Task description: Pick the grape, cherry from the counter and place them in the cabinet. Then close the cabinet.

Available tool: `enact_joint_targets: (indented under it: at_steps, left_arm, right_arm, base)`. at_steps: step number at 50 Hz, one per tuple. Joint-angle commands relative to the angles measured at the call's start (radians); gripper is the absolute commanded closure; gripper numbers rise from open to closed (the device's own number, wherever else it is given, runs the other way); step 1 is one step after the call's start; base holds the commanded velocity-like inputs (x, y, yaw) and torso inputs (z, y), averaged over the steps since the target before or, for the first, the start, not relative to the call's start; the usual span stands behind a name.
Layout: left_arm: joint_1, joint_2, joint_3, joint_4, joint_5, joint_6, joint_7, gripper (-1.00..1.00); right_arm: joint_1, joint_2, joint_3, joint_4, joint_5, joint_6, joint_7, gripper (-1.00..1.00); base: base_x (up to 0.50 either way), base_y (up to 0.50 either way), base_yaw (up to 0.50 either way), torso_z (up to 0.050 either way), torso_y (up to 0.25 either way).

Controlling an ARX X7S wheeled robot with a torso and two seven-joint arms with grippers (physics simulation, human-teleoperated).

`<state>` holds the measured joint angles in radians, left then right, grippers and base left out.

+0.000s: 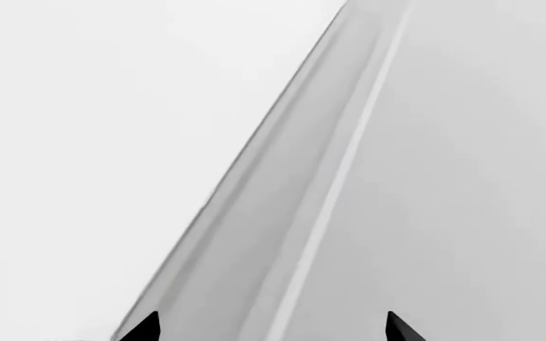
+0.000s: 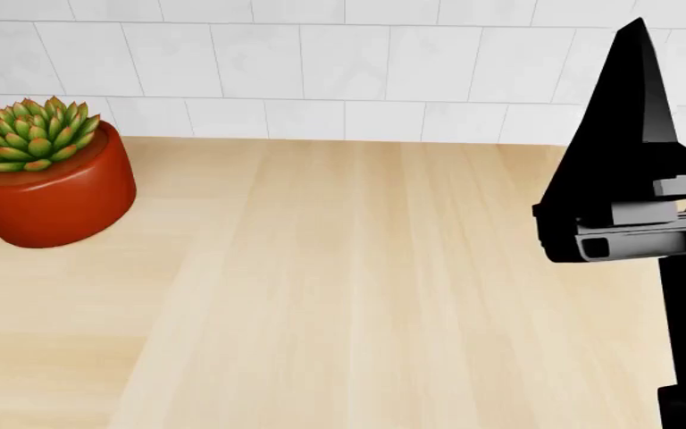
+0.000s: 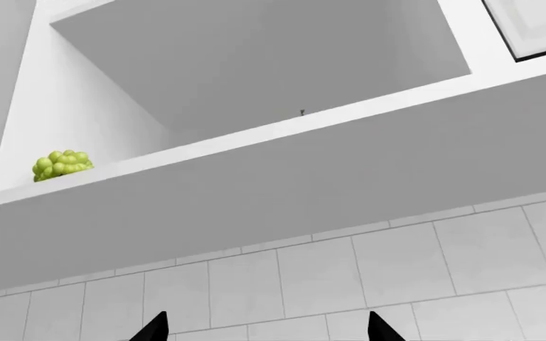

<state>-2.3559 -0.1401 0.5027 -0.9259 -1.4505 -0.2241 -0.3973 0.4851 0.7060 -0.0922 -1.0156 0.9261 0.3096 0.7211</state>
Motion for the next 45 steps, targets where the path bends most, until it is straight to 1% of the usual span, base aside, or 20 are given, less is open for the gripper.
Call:
enact_joint_targets:
  at_steps: [1,6,12,18,25,30,34,37,38,42,45]
  left_arm:
    - [0.000,0.140,0.176,0.095,-0.545,-0.101,0.054,-1.00]
    - [0.000,0.140,0.216,0.130,-0.580,-0.083,0.050,-1.00]
    - [0.000,0.140,0.277,0.165,-0.626,-0.055,0.045,-1.00]
    - [0.000,0.140,0.399,0.177,-0.682,-0.020,0.053,-1.00]
    - [0.000,0.140,0.501,0.214,-0.738,0.015,0.062,-1.00]
    - [0.000,0.140,0.524,0.259,-0.767,0.031,0.053,-1.00]
    - [0.000,0.140,0.483,0.290,-0.751,0.018,0.059,-1.00]
    - [0.000,0.140,0.407,0.271,-0.690,-0.006,0.051,-1.00]
    - [0.000,0.140,0.375,0.263,-0.663,-0.018,0.047,-1.00]
    - [0.000,0.140,0.191,0.245,-0.523,-0.091,0.022,-1.00]
    - [0.000,0.140,0.048,0.264,-0.427,-0.153,-0.015,-1.00]
  right_arm:
    - [-0.035,0.017,0.004,-0.006,-0.004,-0.038,-0.001,-1.00]
    - [-0.044,0.031,0.012,-0.010,0.006,-0.054,0.004,-1.00]
    - [-0.014,0.007,-0.021,0.017,-0.019,-0.050,-0.003,-1.00]
    - [-0.074,0.054,0.029,-0.016,0.014,-0.090,0.006,-1.00]
    - [-0.088,0.066,0.027,-0.011,0.012,-0.114,0.008,-1.00]
    - [-0.073,0.053,0.006,0.002,-0.001,-0.114,0.006,-1.00]
    - [-0.094,0.072,0.017,-0.012,0.011,-0.128,0.010,-1.00]
    - [-0.082,0.068,0.002,-0.007,0.006,-0.126,0.011,-1.00]
    - [-0.077,0.065,-0.004,-0.005,0.003,-0.123,0.011,-1.00]
    - [-0.061,0.068,-0.020,-0.006,0.007,-0.117,0.016,-1.00]
    - [-0.020,0.042,-0.058,0.016,-0.008,-0.097,0.011,-1.00]
  base:
    - [0.00,-0.01,-0.01,0.000,0.000]
    - [0.00,-0.01,-0.01,0.000,0.000]
    - [0.00,-0.01,-0.01,0.000,0.000]
    - [0.00,-0.01,-0.01,0.000,0.000]
    - [0.00,-0.01,-0.01,0.000,0.000]
    - [0.00,-0.01,-0.01,0.002,0.000]
    - [0.01,-0.01,-0.01,0.000,0.000]
    - [0.01,-0.01,-0.01,0.003,0.000]
    - [0.00,-0.01,-0.01,0.000,0.000]
    - [0.01,-0.01,-0.01,0.000,0.000]
    - [0.00,-0.01,-0.01,0.000,0.000]
